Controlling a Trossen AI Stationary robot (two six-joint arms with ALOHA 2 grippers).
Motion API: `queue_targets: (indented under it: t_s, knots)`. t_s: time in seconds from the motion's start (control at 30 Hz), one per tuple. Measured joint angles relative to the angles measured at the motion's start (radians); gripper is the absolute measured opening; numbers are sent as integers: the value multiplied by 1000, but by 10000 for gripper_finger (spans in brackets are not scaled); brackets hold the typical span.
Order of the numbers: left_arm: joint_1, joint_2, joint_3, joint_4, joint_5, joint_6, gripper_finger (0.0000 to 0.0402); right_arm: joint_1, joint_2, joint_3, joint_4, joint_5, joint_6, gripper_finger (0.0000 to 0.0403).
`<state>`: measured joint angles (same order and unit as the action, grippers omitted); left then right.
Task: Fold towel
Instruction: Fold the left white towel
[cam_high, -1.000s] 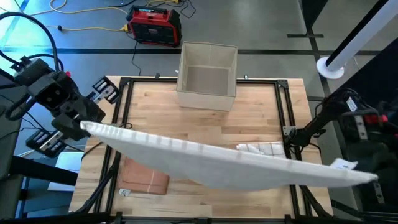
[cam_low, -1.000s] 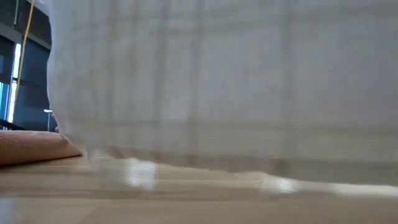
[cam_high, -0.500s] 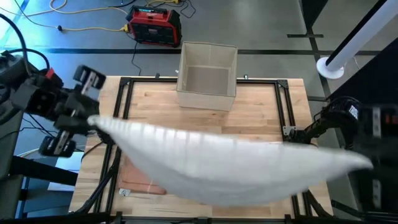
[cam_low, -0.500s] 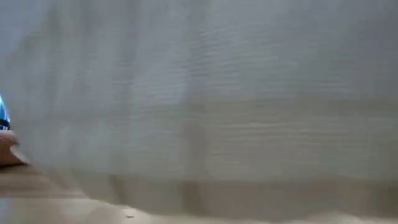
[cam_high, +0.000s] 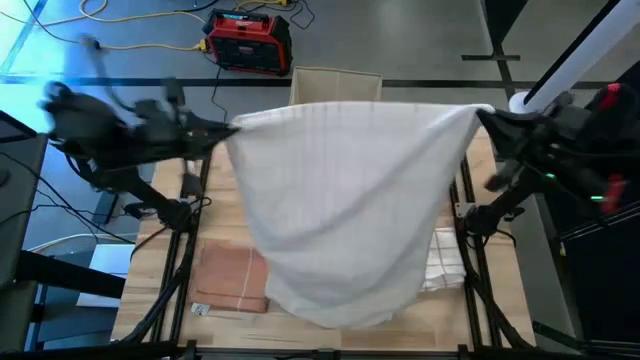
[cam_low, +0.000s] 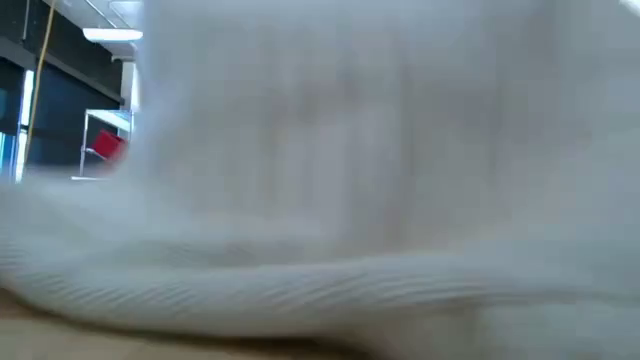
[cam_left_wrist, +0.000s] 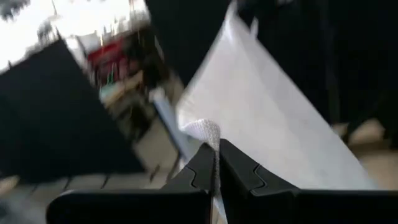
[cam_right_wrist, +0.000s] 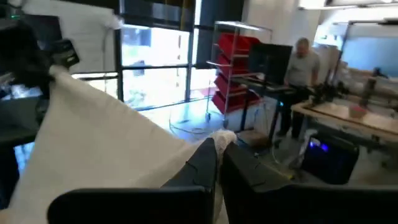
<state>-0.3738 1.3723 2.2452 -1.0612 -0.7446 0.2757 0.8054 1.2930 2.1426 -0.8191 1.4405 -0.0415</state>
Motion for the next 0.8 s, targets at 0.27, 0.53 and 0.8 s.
queue_targets:
  t_s: [0.27,0.53,0.8]
  knots:
    - [192,0,-66,-192,7,-63,1,-156,-103,-176,-584,-137,753,0]
    - [237,-7,-62,-51,205,30,1,-173,-104,-207,-221,-404,418,0]
    - [177,-12,14,167,884,-208,1,-124,-59,-206,355,-1276,185,0]
